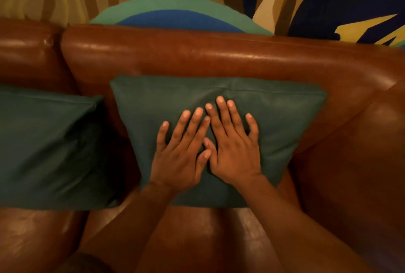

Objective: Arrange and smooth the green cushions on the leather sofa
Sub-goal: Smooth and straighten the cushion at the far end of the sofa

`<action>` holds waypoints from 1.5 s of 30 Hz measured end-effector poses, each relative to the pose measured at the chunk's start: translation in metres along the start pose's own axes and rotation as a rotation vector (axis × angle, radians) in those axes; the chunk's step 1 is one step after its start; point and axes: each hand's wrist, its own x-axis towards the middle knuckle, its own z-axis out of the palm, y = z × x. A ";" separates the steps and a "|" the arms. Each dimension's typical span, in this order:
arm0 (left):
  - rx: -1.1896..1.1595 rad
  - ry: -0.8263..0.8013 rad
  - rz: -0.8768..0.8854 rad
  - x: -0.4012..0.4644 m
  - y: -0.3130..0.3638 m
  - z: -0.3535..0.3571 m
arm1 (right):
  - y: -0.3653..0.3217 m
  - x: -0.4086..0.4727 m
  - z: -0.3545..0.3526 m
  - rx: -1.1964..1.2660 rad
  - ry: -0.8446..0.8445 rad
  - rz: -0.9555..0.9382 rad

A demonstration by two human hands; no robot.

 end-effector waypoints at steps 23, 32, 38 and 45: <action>0.021 -0.013 0.147 0.016 -0.033 0.027 | 0.032 0.004 0.007 -0.112 0.052 -0.083; 0.038 -0.055 -0.201 -0.007 -0.066 -0.002 | 0.090 -0.029 -0.022 -0.128 0.032 0.217; -0.150 0.101 -0.034 -0.074 0.011 -0.003 | -0.009 -0.087 -0.007 0.112 0.100 0.015; -0.063 -0.033 0.060 -0.068 -0.002 0.060 | -0.008 -0.071 0.060 0.019 0.049 -0.034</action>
